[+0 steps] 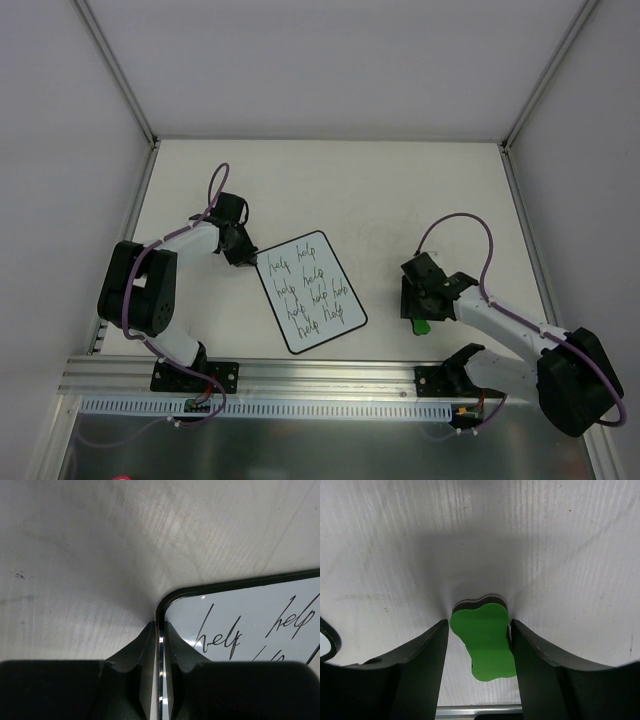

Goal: Erase the whiteboard

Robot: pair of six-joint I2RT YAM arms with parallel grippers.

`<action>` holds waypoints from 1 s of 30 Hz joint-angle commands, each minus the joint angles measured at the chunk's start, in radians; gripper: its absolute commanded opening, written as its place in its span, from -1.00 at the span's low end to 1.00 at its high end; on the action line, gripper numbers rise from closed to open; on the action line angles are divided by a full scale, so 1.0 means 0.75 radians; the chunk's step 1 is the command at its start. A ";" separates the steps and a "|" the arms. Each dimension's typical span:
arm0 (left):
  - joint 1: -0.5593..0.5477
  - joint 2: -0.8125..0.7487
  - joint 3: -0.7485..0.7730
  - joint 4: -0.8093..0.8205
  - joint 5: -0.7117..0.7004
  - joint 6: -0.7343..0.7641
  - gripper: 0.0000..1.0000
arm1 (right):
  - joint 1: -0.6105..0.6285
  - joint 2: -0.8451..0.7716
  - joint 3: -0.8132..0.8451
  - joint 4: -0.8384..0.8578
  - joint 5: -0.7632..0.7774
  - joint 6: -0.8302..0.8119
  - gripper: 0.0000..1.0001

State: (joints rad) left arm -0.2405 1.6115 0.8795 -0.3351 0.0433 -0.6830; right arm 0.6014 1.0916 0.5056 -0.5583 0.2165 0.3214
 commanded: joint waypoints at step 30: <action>-0.023 0.046 -0.039 -0.042 -0.025 0.023 -1.00 | 0.341 0.250 0.526 -0.023 0.131 0.042 -0.99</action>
State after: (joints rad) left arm -0.2432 1.6119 0.8795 -0.3305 0.0479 -0.6693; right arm 0.8085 1.2095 0.7906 -0.6075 0.2760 0.3614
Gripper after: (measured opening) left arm 0.011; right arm 0.161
